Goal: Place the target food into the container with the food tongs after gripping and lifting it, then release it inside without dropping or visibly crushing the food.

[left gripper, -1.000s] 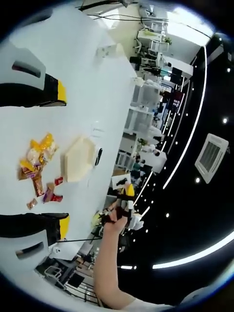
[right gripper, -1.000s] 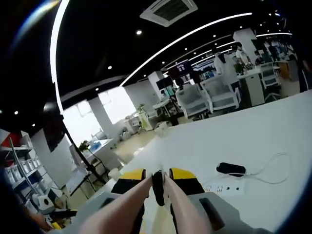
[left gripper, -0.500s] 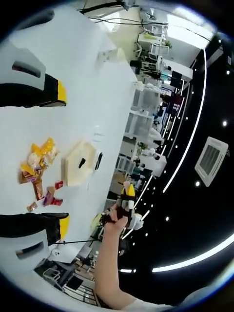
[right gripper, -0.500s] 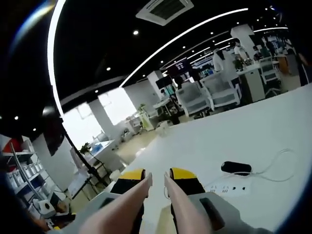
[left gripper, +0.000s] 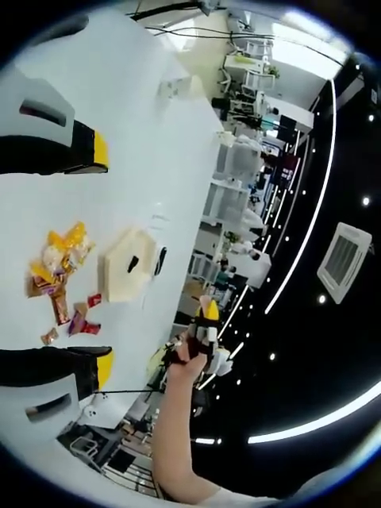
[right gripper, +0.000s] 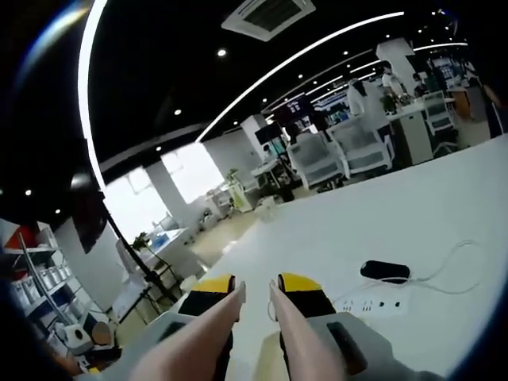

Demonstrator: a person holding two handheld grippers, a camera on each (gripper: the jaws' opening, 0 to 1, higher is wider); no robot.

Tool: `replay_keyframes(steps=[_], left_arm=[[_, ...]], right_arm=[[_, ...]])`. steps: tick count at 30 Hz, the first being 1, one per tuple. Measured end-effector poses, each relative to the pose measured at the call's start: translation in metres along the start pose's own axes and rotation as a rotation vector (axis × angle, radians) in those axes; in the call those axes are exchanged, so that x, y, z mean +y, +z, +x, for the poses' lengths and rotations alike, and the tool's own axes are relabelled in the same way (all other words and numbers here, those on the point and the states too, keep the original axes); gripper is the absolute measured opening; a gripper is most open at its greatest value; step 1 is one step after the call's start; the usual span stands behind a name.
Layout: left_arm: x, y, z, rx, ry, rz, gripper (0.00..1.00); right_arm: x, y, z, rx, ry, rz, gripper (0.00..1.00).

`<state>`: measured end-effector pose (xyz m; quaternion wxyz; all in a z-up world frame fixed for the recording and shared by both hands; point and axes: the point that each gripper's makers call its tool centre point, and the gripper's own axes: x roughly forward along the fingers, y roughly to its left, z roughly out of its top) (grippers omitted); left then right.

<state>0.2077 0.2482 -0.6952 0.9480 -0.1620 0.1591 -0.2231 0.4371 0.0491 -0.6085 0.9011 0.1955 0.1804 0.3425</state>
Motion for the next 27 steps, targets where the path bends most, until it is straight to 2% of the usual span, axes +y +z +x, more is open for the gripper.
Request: replay_keyframes(steps=[6, 8, 9, 12, 14, 18, 20, 21, 27], left_arm=[[-0.002, 0.001, 0.01, -0.01, -0.011, -0.01, 0.9], [-0.003, 0.001, 0.013, -0.005, -0.02, -0.043, 0.91], [-0.003, 0.008, 0.017, -0.03, -0.021, -0.088, 0.93], [-0.003, 0.012, 0.022, -0.032, -0.039, -0.122, 0.95], [-0.005, 0.011, 0.025, -0.028, -0.047, -0.117, 0.99], [-0.014, 0.003, 0.03, 0.006, -0.082, -0.107, 0.99], [-0.014, -0.001, 0.029, 0.023, -0.08, -0.118, 0.99], [-0.016, -0.004, 0.028, 0.03, -0.088, -0.134, 0.99], [-0.021, -0.006, 0.023, 0.015, -0.101, -0.162, 0.99]], right_arm=[[-0.004, 0.01, -0.012, -0.033, -0.007, 0.0, 0.21], [-0.006, 0.013, -0.015, -0.055, -0.008, 0.033, 0.21], [-0.003, 0.015, -0.02, -0.087, 0.014, 0.11, 0.21], [-0.003, 0.008, -0.029, -0.082, 0.005, 0.09, 0.22], [-0.004, 0.001, -0.032, -0.076, 0.0, 0.096, 0.22], [-0.008, -0.011, -0.04, -0.062, -0.022, 0.108, 0.23], [-0.006, -0.013, -0.044, -0.072, -0.027, 0.15, 0.23], [0.001, -0.011, -0.049, -0.09, -0.004, 0.173, 0.24], [0.02, -0.013, -0.06, -0.091, 0.023, 0.127, 0.25]])
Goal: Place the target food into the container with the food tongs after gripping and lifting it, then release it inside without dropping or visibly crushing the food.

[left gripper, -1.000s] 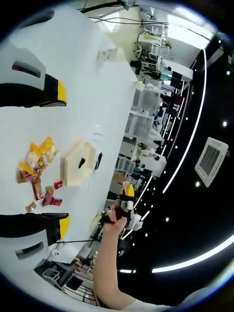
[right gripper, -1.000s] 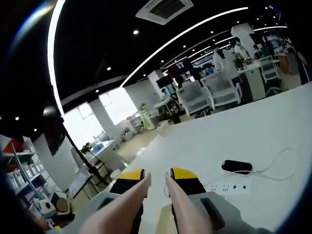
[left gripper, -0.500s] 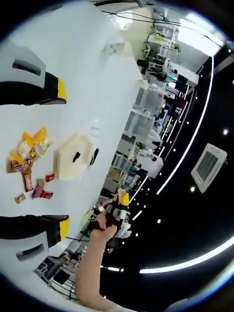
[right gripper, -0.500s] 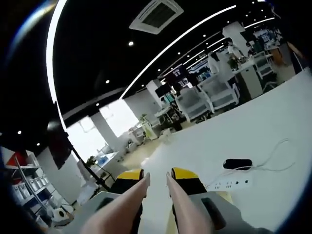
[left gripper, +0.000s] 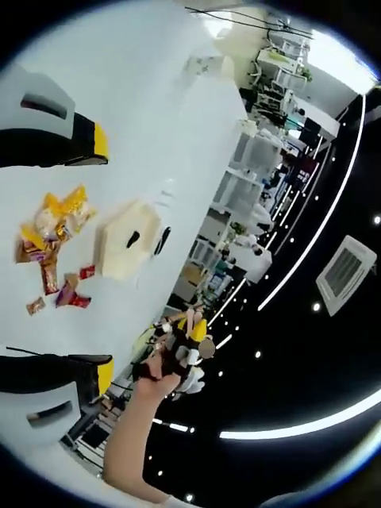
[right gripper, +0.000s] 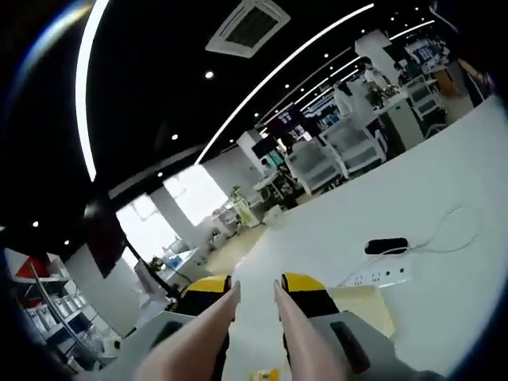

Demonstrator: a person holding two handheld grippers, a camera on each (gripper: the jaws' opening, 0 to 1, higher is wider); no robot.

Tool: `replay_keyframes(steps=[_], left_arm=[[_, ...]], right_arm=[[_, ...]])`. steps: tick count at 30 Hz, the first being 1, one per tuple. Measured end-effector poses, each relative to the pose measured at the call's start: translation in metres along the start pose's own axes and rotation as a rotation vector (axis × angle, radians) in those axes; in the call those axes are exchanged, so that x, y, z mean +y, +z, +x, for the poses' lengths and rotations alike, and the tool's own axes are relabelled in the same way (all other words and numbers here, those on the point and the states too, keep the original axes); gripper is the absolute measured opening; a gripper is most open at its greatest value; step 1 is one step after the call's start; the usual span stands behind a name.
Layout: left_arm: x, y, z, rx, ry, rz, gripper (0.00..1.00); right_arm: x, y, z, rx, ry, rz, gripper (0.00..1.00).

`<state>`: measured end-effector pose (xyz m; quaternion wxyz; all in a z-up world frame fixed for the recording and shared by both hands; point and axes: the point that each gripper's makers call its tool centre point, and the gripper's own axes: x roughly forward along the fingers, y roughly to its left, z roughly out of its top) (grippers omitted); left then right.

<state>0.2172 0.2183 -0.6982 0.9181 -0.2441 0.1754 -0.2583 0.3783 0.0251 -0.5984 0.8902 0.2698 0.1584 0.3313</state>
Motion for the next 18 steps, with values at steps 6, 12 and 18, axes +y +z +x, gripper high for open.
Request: replay_keyframes(steps=[6, 12, 18], left_arm=[[0.003, -0.006, -0.003, 0.048, 0.005, -0.014, 0.99], [0.004, 0.004, -0.007, 0.019, 0.012, -0.024, 0.99], [0.001, 0.003, -0.003, 0.036, 0.003, -0.018, 0.99]], right_arm=[[0.007, -0.008, -0.011, 0.014, 0.003, -0.054, 0.25], [0.003, -0.016, -0.014, 0.015, -0.007, -0.039, 0.25], [0.005, -0.024, -0.018, 0.012, -0.005, -0.023, 0.25]])
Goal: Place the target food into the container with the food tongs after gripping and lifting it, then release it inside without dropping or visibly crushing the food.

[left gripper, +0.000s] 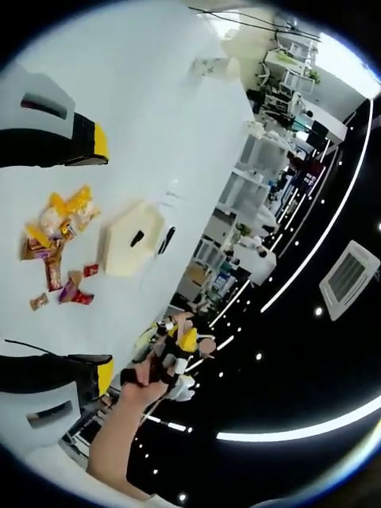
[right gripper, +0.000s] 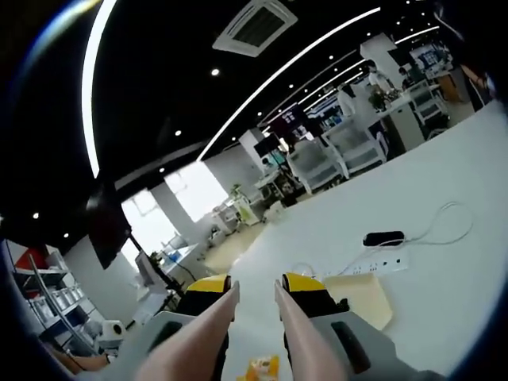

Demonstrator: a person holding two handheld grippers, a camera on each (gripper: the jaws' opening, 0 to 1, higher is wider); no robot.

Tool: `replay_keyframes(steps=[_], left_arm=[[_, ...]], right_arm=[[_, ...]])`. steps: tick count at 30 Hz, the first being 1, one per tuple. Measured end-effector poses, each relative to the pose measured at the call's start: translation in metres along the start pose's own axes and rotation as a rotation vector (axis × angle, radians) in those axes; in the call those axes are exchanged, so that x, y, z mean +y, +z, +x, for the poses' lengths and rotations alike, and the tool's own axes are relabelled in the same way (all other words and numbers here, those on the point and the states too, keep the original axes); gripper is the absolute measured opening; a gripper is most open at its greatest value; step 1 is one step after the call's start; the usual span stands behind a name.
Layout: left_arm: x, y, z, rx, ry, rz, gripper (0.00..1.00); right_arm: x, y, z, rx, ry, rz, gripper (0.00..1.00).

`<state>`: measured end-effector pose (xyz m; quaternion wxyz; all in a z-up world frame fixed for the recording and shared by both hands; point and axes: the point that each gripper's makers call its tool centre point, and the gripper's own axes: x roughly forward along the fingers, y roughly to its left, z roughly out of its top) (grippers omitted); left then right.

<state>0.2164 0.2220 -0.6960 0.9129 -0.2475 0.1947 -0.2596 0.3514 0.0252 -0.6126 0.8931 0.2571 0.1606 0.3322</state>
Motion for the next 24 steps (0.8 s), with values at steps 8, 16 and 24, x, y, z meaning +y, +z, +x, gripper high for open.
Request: replay_keyframes(steps=[8, 16, 24], left_arm=[[-0.008, 0.01, 0.001, -0.023, -0.027, -0.006, 0.93], [-0.011, -0.005, -0.002, 0.067, -0.015, 0.026, 0.99], [-0.021, -0.005, 0.001, 0.067, -0.007, 0.031, 0.99]], right_arm=[[-0.003, -0.02, -0.006, 0.072, -0.008, -0.026, 0.25], [0.001, -0.032, -0.015, 0.089, 0.008, -0.044, 0.25], [0.006, -0.038, -0.022, 0.1, 0.032, -0.066, 0.25]])
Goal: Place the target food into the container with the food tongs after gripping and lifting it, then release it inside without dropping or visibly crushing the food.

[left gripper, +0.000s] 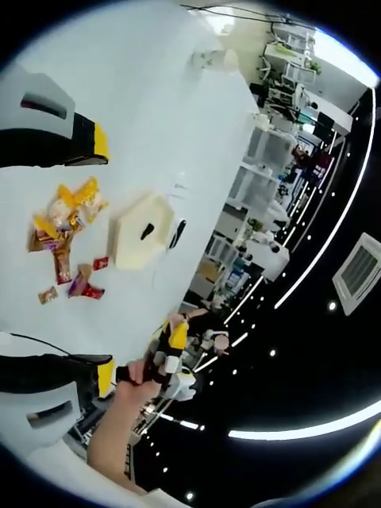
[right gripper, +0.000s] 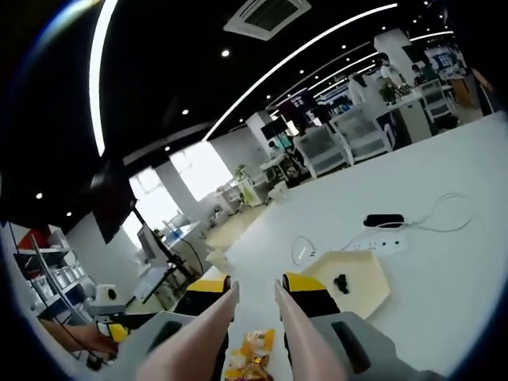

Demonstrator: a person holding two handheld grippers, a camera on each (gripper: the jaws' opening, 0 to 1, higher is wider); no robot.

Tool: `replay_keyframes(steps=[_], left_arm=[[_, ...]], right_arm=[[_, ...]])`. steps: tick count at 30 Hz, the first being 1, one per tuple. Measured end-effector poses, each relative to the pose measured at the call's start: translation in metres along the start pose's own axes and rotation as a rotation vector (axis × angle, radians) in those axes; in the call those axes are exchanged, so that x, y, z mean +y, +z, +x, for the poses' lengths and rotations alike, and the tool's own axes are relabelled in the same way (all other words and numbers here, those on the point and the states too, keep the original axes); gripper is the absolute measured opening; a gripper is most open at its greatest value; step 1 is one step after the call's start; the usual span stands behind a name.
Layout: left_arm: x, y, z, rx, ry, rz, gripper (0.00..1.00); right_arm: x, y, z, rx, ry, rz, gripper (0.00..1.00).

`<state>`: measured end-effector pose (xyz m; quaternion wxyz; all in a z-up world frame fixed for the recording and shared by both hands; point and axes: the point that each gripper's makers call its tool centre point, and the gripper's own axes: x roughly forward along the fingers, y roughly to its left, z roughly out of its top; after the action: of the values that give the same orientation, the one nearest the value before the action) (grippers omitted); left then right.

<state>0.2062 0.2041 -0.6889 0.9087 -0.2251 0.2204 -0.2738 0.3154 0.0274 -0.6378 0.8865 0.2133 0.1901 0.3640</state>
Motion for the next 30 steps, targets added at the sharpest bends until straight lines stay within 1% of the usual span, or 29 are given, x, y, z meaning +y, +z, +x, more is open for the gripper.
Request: replay_keyframes(steps=[4, 5, 11, 14, 16, 18, 21, 23, 26, 30], left_arm=[[-0.004, 0.0, 0.002, -0.01, 0.003, 0.01, 0.99], [-0.005, -0.002, 0.003, -0.005, 0.004, 0.011, 0.99], [-0.011, -0.006, 0.007, 0.0, -0.005, 0.013, 0.99], [-0.015, -0.008, 0.01, 0.014, -0.01, 0.019, 0.99], [-0.017, -0.01, 0.011, 0.029, -0.01, 0.022, 0.99], [-0.019, -0.012, 0.012, 0.043, -0.011, 0.036, 0.99], [-0.022, -0.009, 0.011, 0.039, -0.007, 0.053, 0.99], [-0.024, -0.007, 0.009, 0.02, -0.003, 0.051, 0.99], [-0.026, -0.011, 0.009, 0.026, 0.002, 0.051, 0.99], [-0.027, -0.021, 0.01, 0.042, 0.005, 0.048, 0.99]], right_arm=[[0.003, -0.007, -0.003, 0.014, 0.006, -0.026, 0.25], [0.003, -0.01, -0.005, 0.018, 0.004, -0.027, 0.25], [0.004, -0.023, -0.011, 0.03, 0.004, -0.017, 0.26], [0.005, -0.03, -0.015, 0.033, 0.006, -0.011, 0.26], [0.006, -0.033, -0.017, 0.034, 0.008, -0.016, 0.26], [0.003, -0.041, -0.02, 0.041, 0.006, -0.034, 0.25], [0.003, -0.049, -0.022, 0.055, 0.013, -0.025, 0.25], [0.005, -0.052, -0.022, 0.062, 0.017, -0.02, 0.25], [0.007, -0.055, -0.023, 0.071, 0.021, -0.019, 0.25], [0.007, -0.06, -0.023, 0.086, 0.027, -0.027, 0.26]])
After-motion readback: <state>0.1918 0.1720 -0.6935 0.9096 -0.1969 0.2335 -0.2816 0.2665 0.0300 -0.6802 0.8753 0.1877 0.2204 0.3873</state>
